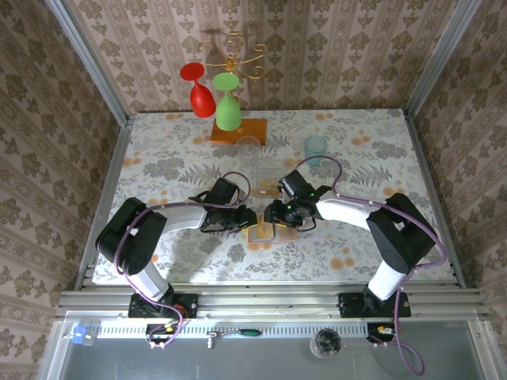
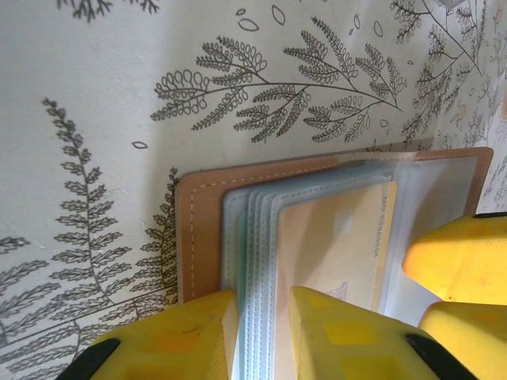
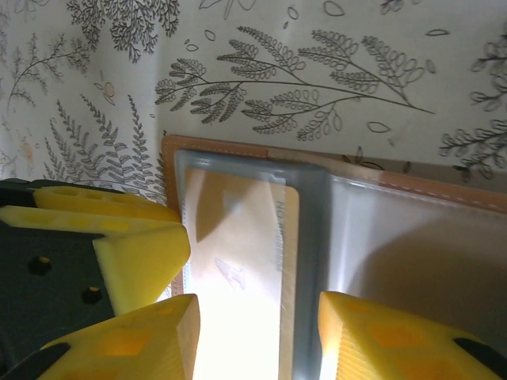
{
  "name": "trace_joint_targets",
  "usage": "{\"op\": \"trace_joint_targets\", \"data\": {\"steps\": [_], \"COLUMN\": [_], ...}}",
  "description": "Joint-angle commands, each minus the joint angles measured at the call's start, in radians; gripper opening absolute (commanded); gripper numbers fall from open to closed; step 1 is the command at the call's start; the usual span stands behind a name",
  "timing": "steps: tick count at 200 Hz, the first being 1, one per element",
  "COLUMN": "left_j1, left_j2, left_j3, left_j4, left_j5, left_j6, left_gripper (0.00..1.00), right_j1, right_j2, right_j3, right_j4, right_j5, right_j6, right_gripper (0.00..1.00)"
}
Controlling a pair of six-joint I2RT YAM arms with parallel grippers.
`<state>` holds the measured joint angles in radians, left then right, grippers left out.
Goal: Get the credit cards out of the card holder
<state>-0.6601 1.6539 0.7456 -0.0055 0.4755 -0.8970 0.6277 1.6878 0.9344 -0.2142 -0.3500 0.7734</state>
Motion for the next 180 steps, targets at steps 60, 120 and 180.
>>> {"op": "trace_joint_targets", "data": {"steps": [60, 120, 180], "left_j1": [0.012, 0.015, 0.018], "left_j2": [0.005, 0.006, 0.003], "left_j3": [-0.015, -0.012, -0.014], "left_j4": [-0.039, -0.044, -0.043], "left_j5": [-0.022, -0.023, -0.021], "left_j6": [0.004, 0.008, 0.008], "left_gripper": [0.21, 0.21, 0.21], "right_j1": [0.010, 0.009, 0.009], "right_j2": [0.056, 0.083, 0.048], "right_j3": [0.019, 0.027, 0.032], "right_j4": [0.054, 0.030, -0.044], "right_j5": [-0.051, -0.041, 0.041], "right_j6": [0.023, 0.014, -0.017], "right_gripper": [0.34, 0.32, 0.30]}}
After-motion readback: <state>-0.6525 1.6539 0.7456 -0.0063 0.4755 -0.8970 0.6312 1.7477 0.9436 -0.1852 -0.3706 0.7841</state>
